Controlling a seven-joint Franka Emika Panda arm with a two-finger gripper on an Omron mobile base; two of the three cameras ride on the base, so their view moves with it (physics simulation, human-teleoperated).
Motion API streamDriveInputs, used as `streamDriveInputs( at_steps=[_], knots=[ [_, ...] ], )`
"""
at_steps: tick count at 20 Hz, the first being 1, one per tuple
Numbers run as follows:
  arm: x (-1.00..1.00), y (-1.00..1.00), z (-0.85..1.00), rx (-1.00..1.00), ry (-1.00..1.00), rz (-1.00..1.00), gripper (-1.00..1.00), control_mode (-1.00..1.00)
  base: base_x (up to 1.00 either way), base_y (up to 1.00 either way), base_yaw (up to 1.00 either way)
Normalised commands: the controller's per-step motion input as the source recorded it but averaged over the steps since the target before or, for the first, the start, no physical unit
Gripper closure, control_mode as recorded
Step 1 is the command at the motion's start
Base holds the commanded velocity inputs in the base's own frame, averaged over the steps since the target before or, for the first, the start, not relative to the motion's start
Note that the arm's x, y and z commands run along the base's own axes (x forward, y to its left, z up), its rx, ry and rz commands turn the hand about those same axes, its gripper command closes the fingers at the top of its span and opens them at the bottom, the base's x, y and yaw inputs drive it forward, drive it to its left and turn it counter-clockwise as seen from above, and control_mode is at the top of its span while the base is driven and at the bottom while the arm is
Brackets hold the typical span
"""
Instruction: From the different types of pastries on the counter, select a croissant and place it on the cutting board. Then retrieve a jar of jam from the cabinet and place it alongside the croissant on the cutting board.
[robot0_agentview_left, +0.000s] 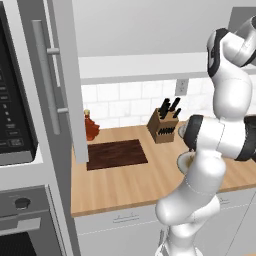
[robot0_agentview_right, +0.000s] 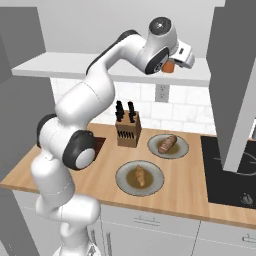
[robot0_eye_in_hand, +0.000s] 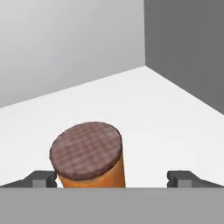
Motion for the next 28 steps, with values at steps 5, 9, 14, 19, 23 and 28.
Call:
streamDriveInputs(
  at_steps=[5,9,14,19,23,28],
  knots=[
    [0.22,0.00,0.01,0.03,0.00,0.00,-1.00,-1.00,0.00,0.00,0.00],
    [0.06,0.00,0.00,0.03,0.00,0.00,-1.00,-1.00,0.00,0.00,0.00],
    [0.00,0.00,0.00,0.00,0.00,0.00,1.00,-1.00,0.00,0.00,0.00],
    [0.00,0.00,-0.05,0.00,-0.01,0.00,1.00,-1.00,0.00,0.00,0.00],
    [-0.58,0.22,-0.03,-0.02,-0.13,-0.06,1.00,-1.00,0.00,0.00,0.00],
    [-1.00,0.70,-0.58,-0.12,-0.48,-0.25,1.00,-1.00,0.00,0.00,0.00]
  ],
)
